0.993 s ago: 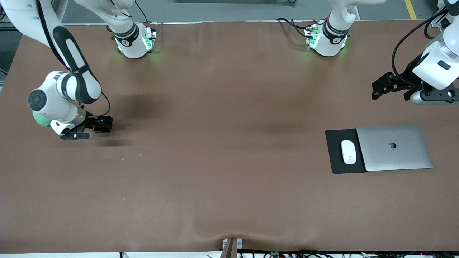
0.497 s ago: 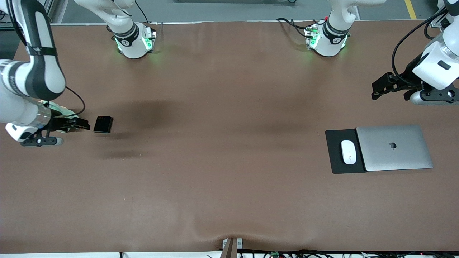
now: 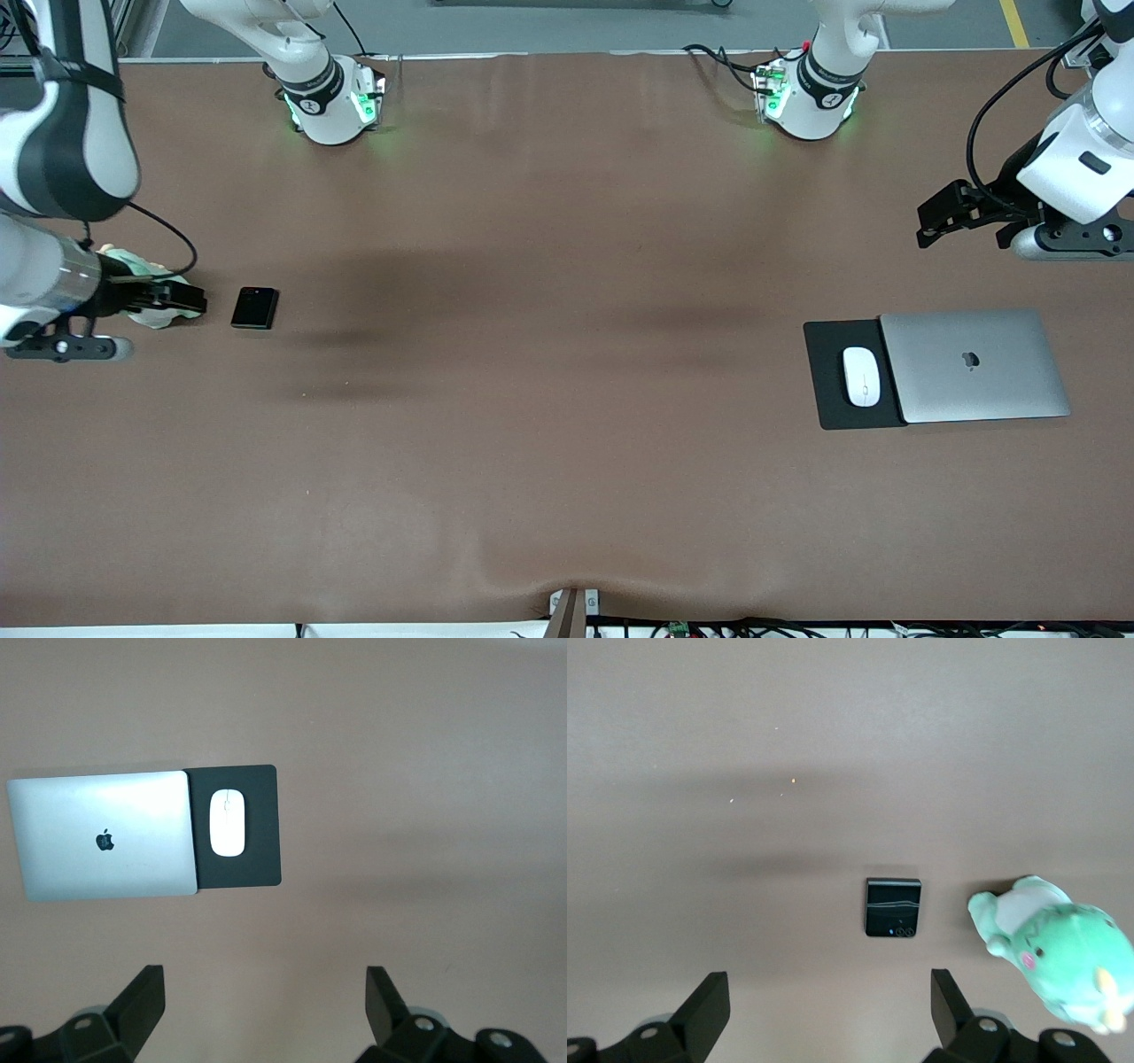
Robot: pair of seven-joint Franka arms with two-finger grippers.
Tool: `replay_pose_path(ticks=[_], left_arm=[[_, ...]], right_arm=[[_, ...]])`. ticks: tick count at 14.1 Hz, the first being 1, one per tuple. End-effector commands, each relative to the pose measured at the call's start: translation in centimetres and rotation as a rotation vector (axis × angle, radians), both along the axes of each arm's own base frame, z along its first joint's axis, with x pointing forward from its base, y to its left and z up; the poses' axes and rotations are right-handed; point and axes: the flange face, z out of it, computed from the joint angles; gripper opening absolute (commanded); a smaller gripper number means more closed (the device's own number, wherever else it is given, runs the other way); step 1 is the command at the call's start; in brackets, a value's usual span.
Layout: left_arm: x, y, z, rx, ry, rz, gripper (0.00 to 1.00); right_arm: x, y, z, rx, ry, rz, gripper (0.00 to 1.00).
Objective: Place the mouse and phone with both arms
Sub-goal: 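Open the right gripper and lift it away from the phone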
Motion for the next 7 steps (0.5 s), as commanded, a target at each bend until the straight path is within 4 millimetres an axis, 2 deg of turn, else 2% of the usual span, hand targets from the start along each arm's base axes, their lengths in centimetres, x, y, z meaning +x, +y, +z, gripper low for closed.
replay_pose_path(ticks=[1, 3, 7], left_arm=[[0.1, 0.0, -0.1, 0.019, -0.014, -0.002, 1.0], [0.1, 0.0, -0.1, 0.02, -0.013, -0.002, 1.0], [0.3, -0.1, -0.4, 0.024, -0.013, -0.004, 1.0]], right_arm=[[0.1, -0.7, 5.9, -0.018, -0.025, -0.016, 1.0], [-1.1, -0.6, 9.6, -0.012, -0.079, -0.015, 1.0], [-3.6, 0.8, 14.7, 0.004, -0.153, -0.011, 1.0]])
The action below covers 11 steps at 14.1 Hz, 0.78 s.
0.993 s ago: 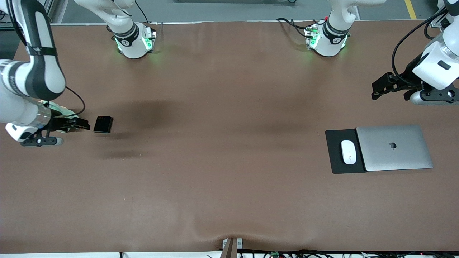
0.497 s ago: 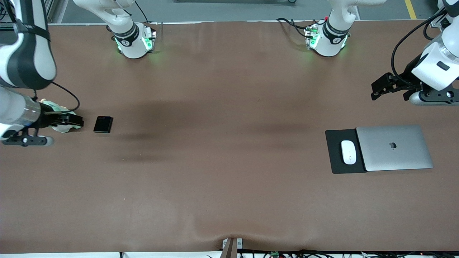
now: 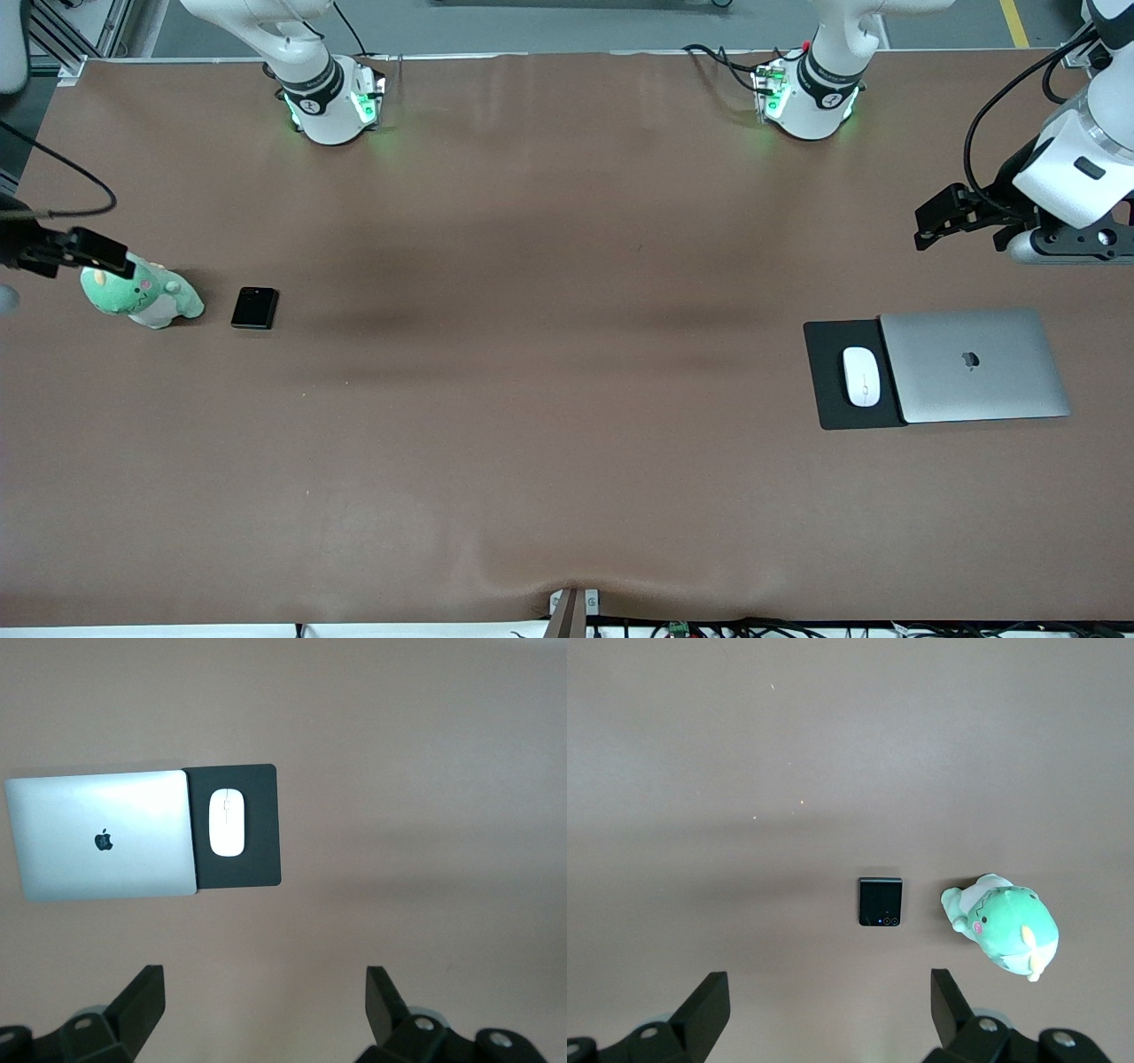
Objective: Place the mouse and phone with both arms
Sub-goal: 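Open the right gripper and lift it away from the phone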
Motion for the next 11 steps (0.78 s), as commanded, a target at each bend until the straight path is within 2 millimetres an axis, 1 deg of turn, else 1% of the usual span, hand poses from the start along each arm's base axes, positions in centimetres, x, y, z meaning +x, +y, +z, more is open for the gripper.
replay_pose_path(ticks=[1, 2, 3, 4, 6, 8, 11], left_arm=[[0.2, -0.1, 0.0, 0.024, -0.017, -0.003, 1.0], [0.2, -0.1, 0.0, 0.024, -0.017, -0.003, 1.0], [0.2, -0.1, -0.1, 0.024, -0.016, -0.003, 1.0], [0.2, -0.1, -0.1, 0.024, -0.017, -0.003, 1.0], [0.2, -0.1, 0.0, 0.023, -0.019, -0.003, 1.0], [0.2, -0.1, -0.1, 0.024, -0.017, -0.002, 1.0], [0.3, -0.1, -0.1, 0.024, -0.017, -0.002, 1.0]], right_arm=[[-1.3, 0.9, 3.0, 0.004, -0.048, -0.005, 1.0], [-1.2, 0.5, 2.9, 0.009, -0.052, -0.011, 1.0], [-1.2, 0.6, 2.7, 0.014, -0.046, -0.01, 1.0], [-1.5, 0.5, 2.0, 0.017, -0.035, -0.005, 1.0], [-2.0, 0.1, 1.4, 0.023, -0.049, -0.004, 1.0], [-2.1, 0.0, 1.4, 0.024, -0.046, 0.005, 1.0], [-2.1, -0.7, 1.3, 0.024, -0.045, 0.019, 1.0]])
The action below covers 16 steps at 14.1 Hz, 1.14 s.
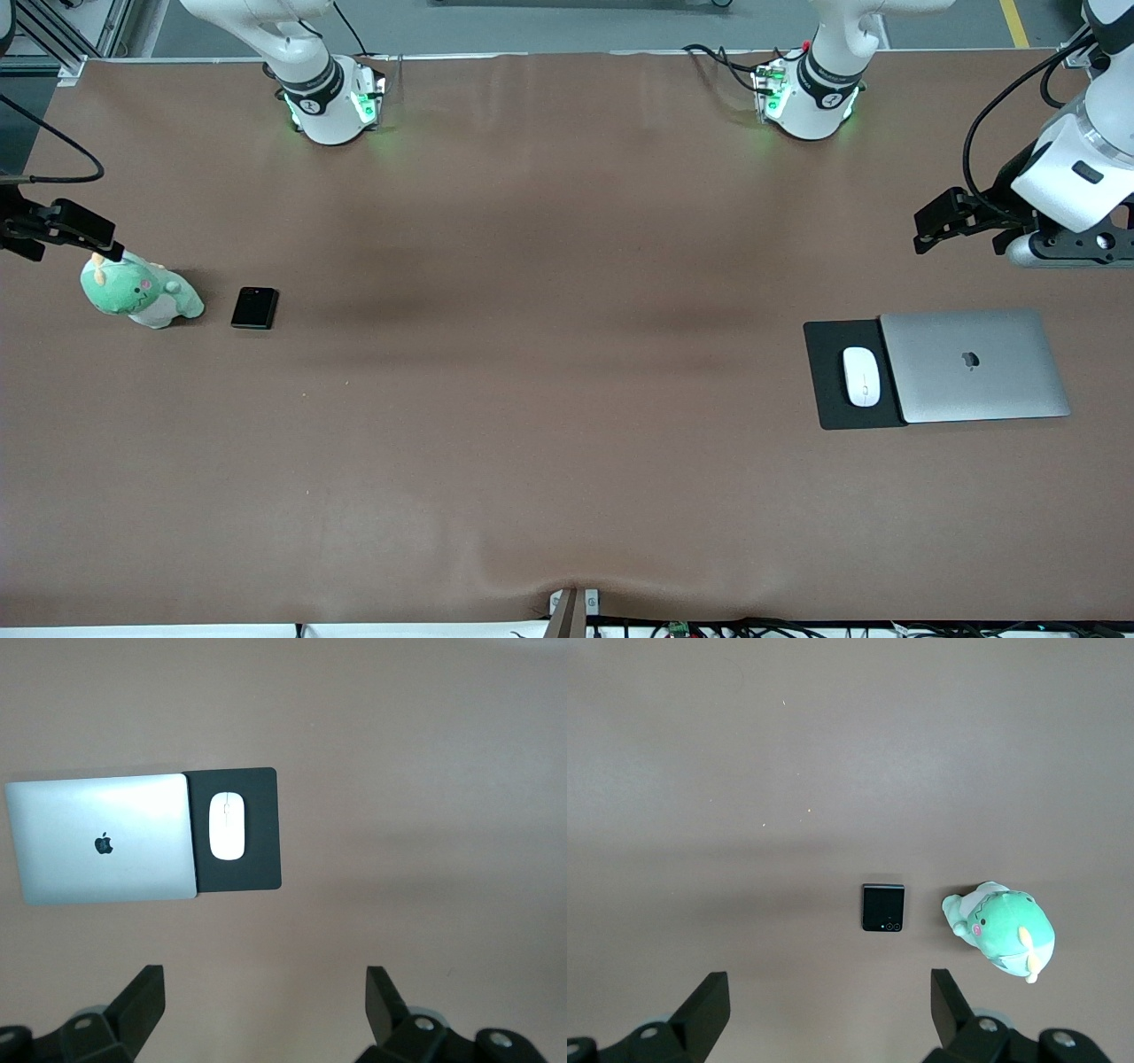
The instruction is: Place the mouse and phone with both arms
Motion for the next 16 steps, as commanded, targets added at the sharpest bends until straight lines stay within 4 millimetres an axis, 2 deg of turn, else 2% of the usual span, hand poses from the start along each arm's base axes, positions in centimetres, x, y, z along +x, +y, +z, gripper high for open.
replay_pose_path(ticks=[1, 16], left_arm=[[0.12, -0.06, 0.0, 0.022, -0.015, -0.002, 1.0], [0.21, -0.07, -0.05, 0.022, -0.018, 0.0, 1.0]], right_arm=[[-0.99, -0.6, 0.35, 0.017, -0.011, 0.01, 1.0], [-0.96, -0.37, 0.39, 0.015, -0.005, 0.017, 1.0]])
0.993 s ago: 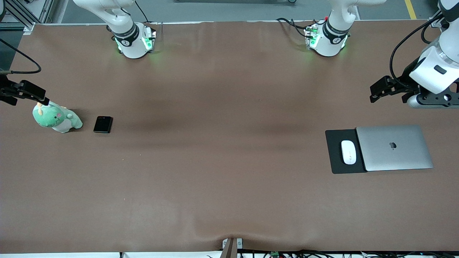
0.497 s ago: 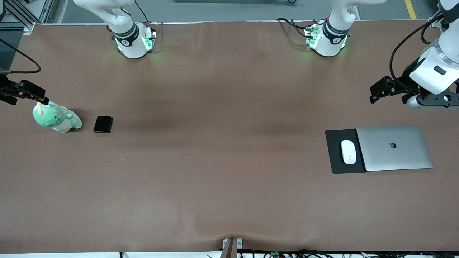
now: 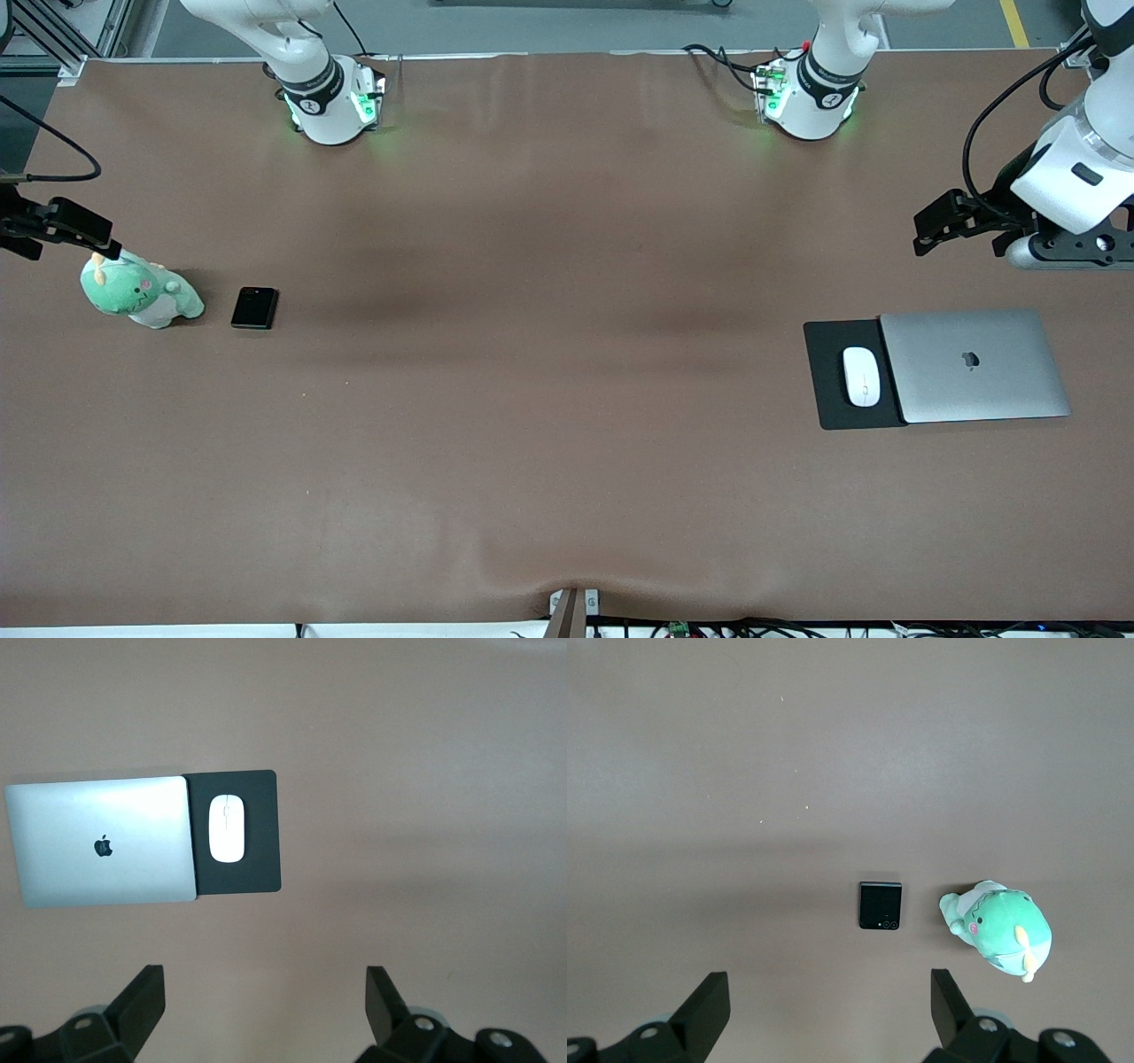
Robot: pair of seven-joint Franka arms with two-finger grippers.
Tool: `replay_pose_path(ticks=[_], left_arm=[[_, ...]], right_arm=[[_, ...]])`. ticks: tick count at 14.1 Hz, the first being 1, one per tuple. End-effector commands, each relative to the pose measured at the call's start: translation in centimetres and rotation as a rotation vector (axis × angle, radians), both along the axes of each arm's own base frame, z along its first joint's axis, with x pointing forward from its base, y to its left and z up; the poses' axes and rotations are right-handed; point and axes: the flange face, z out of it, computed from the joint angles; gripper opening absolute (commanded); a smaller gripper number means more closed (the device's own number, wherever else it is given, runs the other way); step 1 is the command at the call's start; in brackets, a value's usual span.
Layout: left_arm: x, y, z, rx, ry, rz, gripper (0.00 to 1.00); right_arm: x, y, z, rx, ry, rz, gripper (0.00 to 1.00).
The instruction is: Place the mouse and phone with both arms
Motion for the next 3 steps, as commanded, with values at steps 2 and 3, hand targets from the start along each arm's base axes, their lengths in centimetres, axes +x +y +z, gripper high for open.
replay_pose_path(ticks=[2, 3], left_arm=[[0.08, -0.05, 0.05, 0.022, -0.015, 0.0, 1.0], [0.14, 0.03, -0.04, 0.022, -0.013, 0.001, 1.0]], right_arm=[[-0.81, -0.12, 0.53, 0.014, -0.008, 0.009, 1.0], [-0.8, -0.06, 0.53, 0.012, -0.008, 0.011, 1.0]])
